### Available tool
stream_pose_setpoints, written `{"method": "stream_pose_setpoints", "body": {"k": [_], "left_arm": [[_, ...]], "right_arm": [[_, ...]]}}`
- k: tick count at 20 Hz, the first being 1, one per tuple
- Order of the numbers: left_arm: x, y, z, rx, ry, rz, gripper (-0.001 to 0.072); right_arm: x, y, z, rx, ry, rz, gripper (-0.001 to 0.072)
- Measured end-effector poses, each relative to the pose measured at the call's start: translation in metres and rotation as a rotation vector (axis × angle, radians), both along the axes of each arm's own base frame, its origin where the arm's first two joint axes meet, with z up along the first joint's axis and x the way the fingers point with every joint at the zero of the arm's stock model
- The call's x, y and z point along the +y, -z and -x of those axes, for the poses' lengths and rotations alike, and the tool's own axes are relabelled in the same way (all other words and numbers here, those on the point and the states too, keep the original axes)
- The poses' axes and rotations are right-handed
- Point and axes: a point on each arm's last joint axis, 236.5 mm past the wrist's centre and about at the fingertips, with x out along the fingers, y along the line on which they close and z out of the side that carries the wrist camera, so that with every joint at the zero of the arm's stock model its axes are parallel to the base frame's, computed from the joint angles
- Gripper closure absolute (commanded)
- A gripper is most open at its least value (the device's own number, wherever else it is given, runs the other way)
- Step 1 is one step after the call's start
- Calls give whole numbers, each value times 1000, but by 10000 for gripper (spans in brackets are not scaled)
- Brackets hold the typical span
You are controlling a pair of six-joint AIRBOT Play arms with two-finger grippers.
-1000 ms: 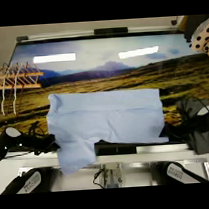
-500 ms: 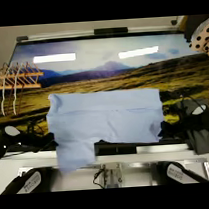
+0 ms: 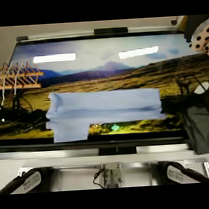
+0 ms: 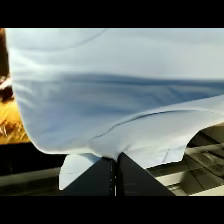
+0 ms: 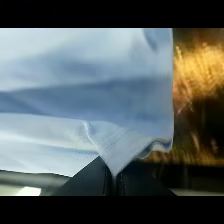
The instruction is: Fold the shirts.
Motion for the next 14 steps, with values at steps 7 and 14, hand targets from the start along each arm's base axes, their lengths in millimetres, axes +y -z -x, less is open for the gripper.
{"method": "stream_pose_setpoints", "body": {"k": [7, 14], "left_arm": [[10, -16, -101, -68, -4, 52, 668], [12, 14, -150, -12, -46, 94, 665]], "right_arm": [[-2, -4, -94, -105, -17, 123, 626], [-1, 17, -122, -98, 8, 133, 600]]}}
